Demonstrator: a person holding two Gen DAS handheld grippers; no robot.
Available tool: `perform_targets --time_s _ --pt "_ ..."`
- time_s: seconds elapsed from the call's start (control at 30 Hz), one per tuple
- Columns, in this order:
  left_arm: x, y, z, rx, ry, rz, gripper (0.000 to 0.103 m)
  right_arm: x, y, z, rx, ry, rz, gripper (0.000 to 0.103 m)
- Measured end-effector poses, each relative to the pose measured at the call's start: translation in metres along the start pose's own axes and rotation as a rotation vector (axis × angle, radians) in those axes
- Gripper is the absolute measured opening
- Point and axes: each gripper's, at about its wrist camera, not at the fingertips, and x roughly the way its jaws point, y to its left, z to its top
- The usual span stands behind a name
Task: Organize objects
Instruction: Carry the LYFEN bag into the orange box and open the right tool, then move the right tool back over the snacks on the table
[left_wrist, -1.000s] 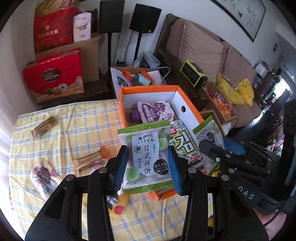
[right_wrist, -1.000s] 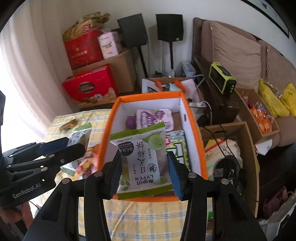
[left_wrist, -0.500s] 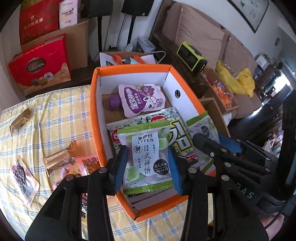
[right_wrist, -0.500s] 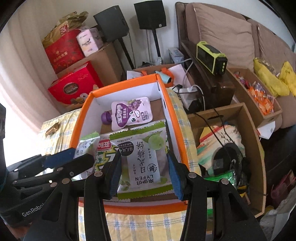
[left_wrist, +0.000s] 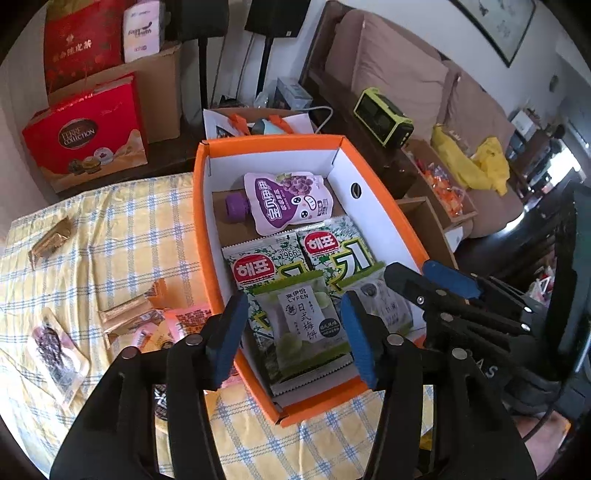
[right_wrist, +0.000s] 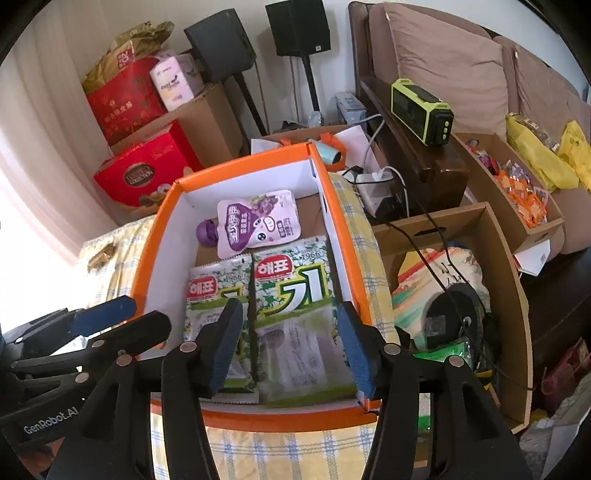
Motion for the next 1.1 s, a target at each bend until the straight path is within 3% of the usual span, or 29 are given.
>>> perform_targets --time_s 0.03,0.2,0.3,0.6,0.63,0.77,1.1 --pt "-0.003 0.000 0.000 0.004 -0.007 0.004 0.060 -0.002 0.001 0.001 -0.001 -0.004 0.000 0.055" --pt "-0.018 0.009 -0.001 0.000 -0.031 0.020 0.064 -0.016 0.011 0.002 -0.017 -0.031 0.001 0.055" --pt "-0.025 0.017 -0.001 -0.017 -0.046 0.025 0.074 -0.021 0.018 0.003 -0.029 -0.047 -0.010 0.059" --pt "-0.051 0.051 -0.007 -0.081 -0.116 0.072 0.096 -0.033 0.039 0.002 -0.076 -0.076 -0.047 0.080" --pt "-0.052 0.055 -0.008 -0.086 -0.118 0.078 0.103 -0.034 0.041 0.002 -0.078 -0.082 -0.048 0.085" --pt "-0.062 0.072 -0.016 -0.113 -0.128 0.087 0.103 -0.041 0.053 -0.001 -0.077 -0.115 -0.042 0.102" --pt "-0.094 0.117 -0.029 -0.141 -0.171 0.104 0.103 -0.050 0.090 -0.005 -0.128 -0.116 -0.007 0.103"
